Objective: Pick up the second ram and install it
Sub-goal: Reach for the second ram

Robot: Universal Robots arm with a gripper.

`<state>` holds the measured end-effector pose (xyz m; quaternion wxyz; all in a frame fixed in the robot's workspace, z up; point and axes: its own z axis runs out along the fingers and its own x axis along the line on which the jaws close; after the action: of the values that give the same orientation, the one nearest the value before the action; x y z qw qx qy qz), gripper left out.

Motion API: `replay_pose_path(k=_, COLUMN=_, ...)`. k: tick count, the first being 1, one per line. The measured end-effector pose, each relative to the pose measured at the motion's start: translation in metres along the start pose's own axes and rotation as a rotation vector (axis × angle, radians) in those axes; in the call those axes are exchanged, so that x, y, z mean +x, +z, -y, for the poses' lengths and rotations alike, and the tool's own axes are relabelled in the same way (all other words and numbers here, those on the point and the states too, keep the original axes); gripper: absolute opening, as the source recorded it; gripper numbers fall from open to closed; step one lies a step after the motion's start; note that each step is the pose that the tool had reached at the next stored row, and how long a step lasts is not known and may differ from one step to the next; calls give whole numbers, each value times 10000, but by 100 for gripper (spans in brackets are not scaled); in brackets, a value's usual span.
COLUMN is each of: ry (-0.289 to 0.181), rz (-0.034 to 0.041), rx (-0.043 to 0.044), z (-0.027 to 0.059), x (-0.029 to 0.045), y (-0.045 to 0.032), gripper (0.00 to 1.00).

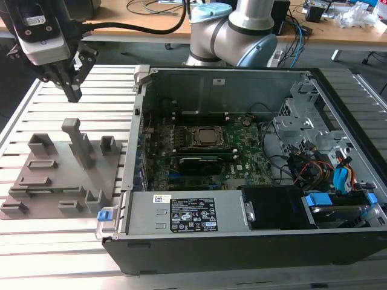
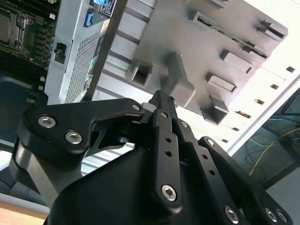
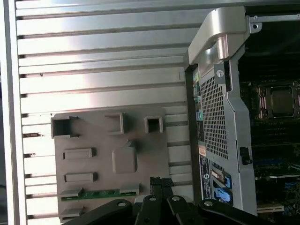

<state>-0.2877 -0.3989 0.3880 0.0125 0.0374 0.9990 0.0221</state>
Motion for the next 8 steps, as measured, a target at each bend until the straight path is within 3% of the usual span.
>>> replay_pose_path(k=2, ry=0, rz=-1, rx=0, z=2, x=32, y=0, gripper=11)
replay_pose_path(k=8, ry=0, rz=0, rx=1, z=18, x=234, y=3, gripper=11)
